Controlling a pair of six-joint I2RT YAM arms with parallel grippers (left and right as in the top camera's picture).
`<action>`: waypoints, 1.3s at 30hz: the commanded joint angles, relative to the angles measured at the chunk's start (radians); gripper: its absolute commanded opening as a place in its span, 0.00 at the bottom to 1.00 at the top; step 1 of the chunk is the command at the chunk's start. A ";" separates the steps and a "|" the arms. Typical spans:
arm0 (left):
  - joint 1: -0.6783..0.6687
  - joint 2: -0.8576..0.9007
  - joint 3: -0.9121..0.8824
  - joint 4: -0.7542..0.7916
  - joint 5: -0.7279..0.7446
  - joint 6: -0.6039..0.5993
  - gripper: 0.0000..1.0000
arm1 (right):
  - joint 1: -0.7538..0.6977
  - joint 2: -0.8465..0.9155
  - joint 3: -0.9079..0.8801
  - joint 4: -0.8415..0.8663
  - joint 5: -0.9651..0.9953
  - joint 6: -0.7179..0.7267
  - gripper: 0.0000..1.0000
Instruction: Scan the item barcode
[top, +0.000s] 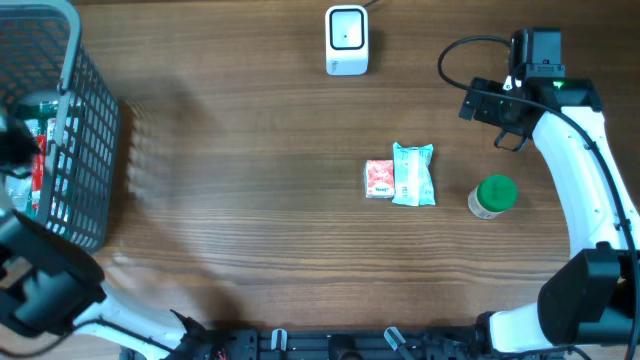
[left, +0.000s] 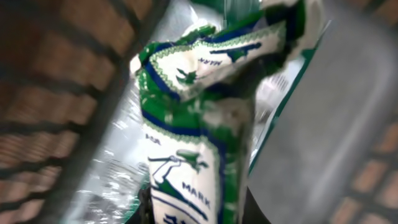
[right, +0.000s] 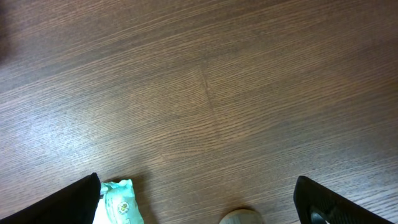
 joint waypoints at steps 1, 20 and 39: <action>-0.002 0.073 -0.035 0.019 -0.036 0.017 0.04 | 0.000 -0.006 0.010 0.002 0.018 -0.008 0.99; 0.010 0.132 -0.035 0.084 -0.043 0.025 1.00 | 0.000 -0.006 0.010 0.002 0.018 -0.008 1.00; 0.003 0.133 -0.043 0.039 -0.034 0.137 1.00 | 0.000 -0.006 0.010 0.002 0.018 -0.009 1.00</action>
